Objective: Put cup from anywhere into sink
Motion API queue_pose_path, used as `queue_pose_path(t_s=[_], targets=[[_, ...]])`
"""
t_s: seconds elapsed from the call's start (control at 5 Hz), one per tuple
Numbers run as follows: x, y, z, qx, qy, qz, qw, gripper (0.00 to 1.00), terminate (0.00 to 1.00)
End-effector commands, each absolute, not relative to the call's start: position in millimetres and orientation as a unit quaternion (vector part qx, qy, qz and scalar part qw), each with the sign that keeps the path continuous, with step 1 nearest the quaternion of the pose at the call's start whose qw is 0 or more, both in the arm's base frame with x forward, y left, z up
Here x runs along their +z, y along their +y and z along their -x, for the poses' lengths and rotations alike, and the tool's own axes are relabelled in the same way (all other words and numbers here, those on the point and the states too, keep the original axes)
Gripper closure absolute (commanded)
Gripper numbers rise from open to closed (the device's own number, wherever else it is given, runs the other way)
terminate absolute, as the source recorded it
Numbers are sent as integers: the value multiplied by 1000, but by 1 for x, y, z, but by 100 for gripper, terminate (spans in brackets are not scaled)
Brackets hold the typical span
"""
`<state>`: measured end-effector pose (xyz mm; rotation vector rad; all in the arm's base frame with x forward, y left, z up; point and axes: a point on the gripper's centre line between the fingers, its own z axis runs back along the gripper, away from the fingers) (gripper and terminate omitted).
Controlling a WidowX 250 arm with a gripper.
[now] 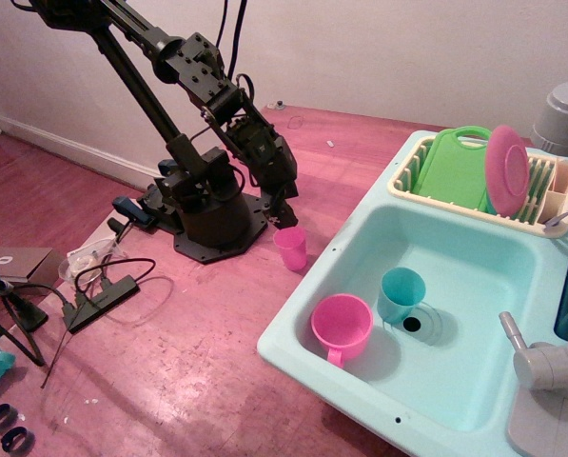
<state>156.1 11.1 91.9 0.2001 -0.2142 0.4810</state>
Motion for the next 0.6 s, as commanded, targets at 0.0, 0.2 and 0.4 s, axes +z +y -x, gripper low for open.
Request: queue_pose_path(t_s=[0.0, 0.2, 0.4], targets=[[92, 11, -156, 237, -106, -99, 961, 0, 0], [82, 9, -159, 221, -78, -87, 968, 0, 0], [73, 9, -164, 210, -66, -74, 973, 0, 0]])
